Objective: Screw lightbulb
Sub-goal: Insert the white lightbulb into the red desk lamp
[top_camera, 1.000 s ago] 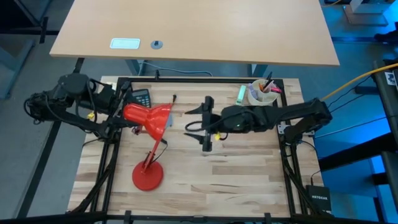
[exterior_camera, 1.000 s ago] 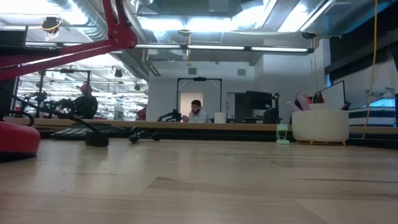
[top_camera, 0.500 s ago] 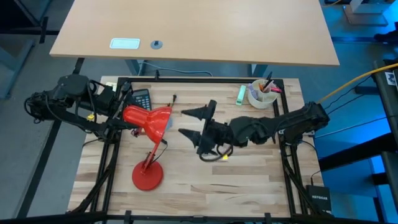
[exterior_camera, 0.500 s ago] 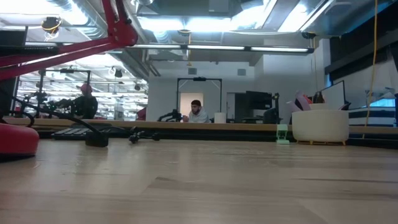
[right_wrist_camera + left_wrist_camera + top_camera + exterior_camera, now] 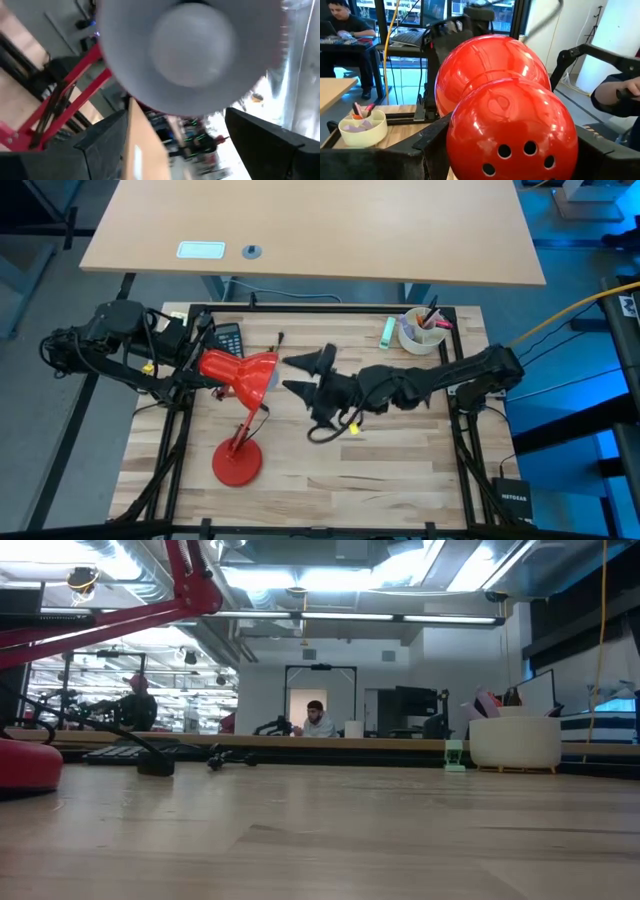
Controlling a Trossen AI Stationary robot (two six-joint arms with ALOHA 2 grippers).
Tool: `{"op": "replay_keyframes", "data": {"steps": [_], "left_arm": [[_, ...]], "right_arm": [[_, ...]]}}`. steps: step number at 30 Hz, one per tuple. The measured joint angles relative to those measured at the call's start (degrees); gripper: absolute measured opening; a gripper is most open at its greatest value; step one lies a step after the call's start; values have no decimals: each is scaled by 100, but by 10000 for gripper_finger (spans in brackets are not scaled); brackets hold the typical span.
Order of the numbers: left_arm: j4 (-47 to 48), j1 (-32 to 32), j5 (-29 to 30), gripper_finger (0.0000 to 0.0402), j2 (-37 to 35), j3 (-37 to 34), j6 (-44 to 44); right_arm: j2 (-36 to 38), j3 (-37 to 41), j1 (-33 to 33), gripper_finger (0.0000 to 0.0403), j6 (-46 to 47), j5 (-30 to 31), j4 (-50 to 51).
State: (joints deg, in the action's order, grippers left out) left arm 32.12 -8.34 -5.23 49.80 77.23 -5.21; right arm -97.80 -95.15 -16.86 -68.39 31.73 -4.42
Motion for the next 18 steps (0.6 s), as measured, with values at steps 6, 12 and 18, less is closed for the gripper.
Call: {"op": "replay_keyframes", "data": {"steps": [6, 12, 18], "left_arm": [[2, 0, -7, 266, 0, -2, -43], [24, 0, -16, 266, -7, -2, -59], [26, 0, -28, 266, -7, -2, -52]], "right_arm": [[-436, 0, 0, 334, -1794, 8, -1321], [-563, 0, 0, 294, -2467, -180, -1852], [-560, 0, 79, 258, -2630, -387, -1848]]}}
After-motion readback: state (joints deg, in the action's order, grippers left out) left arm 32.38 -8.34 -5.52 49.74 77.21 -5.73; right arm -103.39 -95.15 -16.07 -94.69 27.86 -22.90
